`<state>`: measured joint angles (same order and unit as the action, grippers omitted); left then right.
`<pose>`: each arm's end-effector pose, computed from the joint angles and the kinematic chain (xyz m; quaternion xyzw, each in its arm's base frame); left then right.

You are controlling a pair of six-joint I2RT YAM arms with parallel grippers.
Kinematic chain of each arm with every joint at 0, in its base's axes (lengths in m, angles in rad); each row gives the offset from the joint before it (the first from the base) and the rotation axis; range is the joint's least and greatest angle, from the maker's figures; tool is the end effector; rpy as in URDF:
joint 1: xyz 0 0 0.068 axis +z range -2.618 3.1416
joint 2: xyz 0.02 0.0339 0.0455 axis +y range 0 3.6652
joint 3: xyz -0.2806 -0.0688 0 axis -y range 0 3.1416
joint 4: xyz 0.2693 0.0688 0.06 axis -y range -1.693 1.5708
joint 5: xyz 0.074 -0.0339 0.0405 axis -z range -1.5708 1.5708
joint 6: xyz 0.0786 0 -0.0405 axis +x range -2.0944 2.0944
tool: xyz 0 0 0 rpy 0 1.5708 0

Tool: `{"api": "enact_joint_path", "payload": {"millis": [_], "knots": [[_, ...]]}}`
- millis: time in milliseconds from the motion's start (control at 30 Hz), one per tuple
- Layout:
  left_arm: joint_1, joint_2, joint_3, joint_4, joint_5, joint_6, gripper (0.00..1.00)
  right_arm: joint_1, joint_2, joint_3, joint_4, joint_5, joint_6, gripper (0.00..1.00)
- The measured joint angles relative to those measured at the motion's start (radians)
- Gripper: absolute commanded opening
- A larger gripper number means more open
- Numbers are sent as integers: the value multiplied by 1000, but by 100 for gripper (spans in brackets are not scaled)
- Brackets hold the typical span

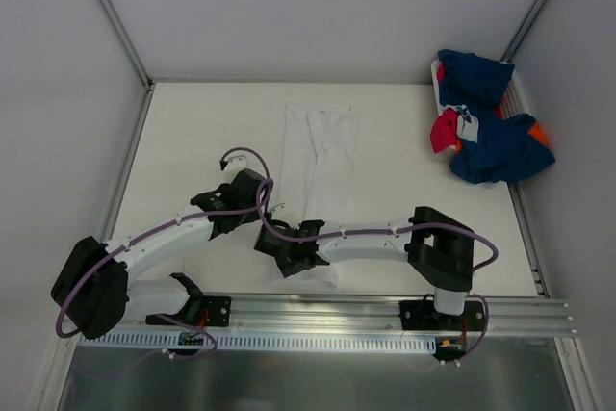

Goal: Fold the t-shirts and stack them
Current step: Grab the bottom of the folded rectangular tshirt with both arms

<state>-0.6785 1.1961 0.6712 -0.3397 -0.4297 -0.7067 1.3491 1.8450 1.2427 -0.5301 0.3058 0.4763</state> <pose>0.2345 -0.1470 0.1809 -0.0866 0.9156 -0.0618 0.3877 0.1144 0.3998 0.1456 -0.3777 0.8883 0.0791 0.2491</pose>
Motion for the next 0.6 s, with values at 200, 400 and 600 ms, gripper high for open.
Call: {"api": "enact_joint_path", "payload": {"millis": [200, 400, 600], "knots": [[0, 0, -7, -5, 2, -1, 27, 17, 32, 5, 18, -16, 22, 44], [0, -2, -7, -5, 2, -1, 27, 25, 32, 5, 23, -26, 47, 15], [0, -2, -7, -4, 3, -1, 27, 41, 32, 5, 18, -22, 63, 1]]}}
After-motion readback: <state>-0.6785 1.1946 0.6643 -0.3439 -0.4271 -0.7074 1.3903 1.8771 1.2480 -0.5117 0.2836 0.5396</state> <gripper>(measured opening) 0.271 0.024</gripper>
